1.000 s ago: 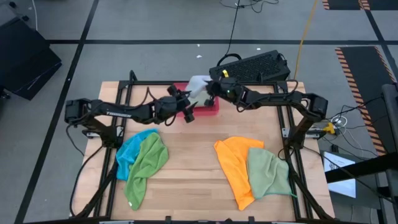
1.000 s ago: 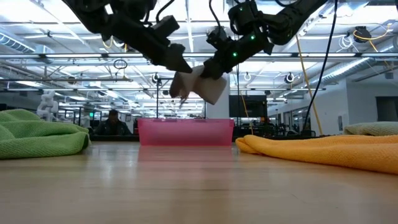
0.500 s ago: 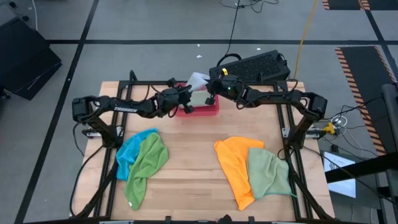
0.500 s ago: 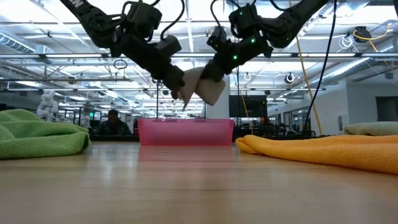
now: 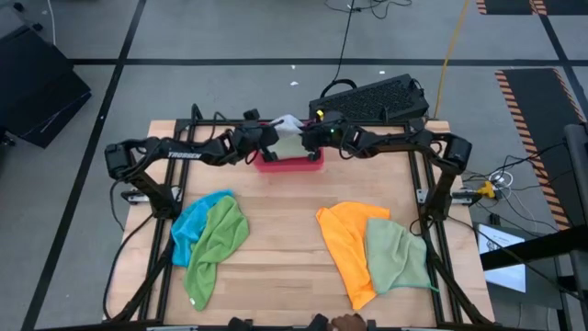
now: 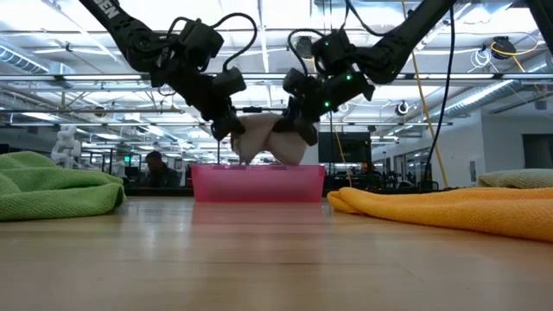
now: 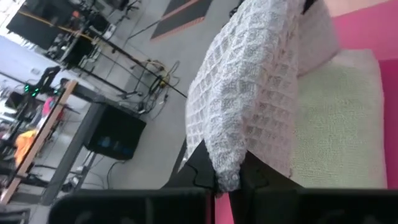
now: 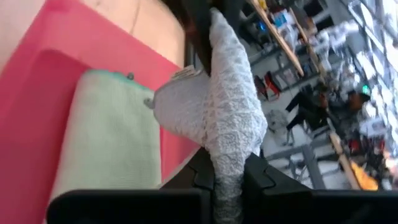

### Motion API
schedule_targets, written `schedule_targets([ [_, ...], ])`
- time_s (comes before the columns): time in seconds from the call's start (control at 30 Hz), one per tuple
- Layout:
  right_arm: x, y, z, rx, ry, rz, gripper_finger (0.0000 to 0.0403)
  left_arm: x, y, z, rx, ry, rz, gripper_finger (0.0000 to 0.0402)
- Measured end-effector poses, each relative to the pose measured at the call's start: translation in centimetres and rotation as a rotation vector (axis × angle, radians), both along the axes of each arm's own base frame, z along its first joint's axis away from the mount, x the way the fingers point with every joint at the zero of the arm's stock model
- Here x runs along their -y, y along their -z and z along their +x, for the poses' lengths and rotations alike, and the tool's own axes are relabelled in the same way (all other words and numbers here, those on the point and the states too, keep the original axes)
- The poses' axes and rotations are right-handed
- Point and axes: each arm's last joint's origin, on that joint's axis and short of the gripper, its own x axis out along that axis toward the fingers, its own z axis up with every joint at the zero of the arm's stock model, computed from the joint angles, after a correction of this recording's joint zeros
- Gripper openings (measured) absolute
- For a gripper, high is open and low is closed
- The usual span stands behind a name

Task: Fold microfiber towels
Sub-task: Stack the folded gray towel on top of the folded light green towel in the red bin

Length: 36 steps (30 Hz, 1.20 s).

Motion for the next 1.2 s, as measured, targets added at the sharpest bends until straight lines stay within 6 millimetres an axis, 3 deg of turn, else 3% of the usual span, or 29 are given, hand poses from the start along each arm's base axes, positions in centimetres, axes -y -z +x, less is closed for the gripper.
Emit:
schedule_targets([
  [0.17,0.8,1.7,0.3,-0.061,-0.046,-0.096,0.0019,-1.0,-0.2,-0.4,-0.026,-0.006,0.052,0.0018],
  [0.3,1.1,1.4,0.4,-0.048,-0.054,-0.148,0.0024,-1.4,0.0,-0.8,-0.080,0.004,0.061,0.0014],
  [0.63,2.0,1.5,-0.3,-0.077,-0.033,-0.149,0.0095,-2.0,0.5,-1.5,-0.189,-0.030,0.089,0.0016],
  [0.7,2.2,1.8,-0.5,-0.095,-0.022,-0.120,0.0089,-2.2,0.6,-1.7,-0.189,-0.012,0.073,0.0014],
  [0.87,2.5,2.5,-1.1,-0.134,0.004,-0.037,0.0016,-2.2,0.6,-1.6,-0.181,0.021,0.055,0.0015],
  [0.93,2.6,2.5,-1.1,-0.115,0.025,0.006,0.0008,-2.2,0.6,-1.6,-0.182,0.026,0.055,0.0017],
  [1.03,2.9,2.1,-1.6,-0.059,0.043,0.133,0.0040,-2.2,0.6,-1.6,-0.179,0.029,0.052,0.0015],
  [1.2,3.9,0.2,-3.3,0.050,0.016,0.341,0.0134,-2.1,0.6,-1.6,-0.170,0.027,0.046,0.0014],
])
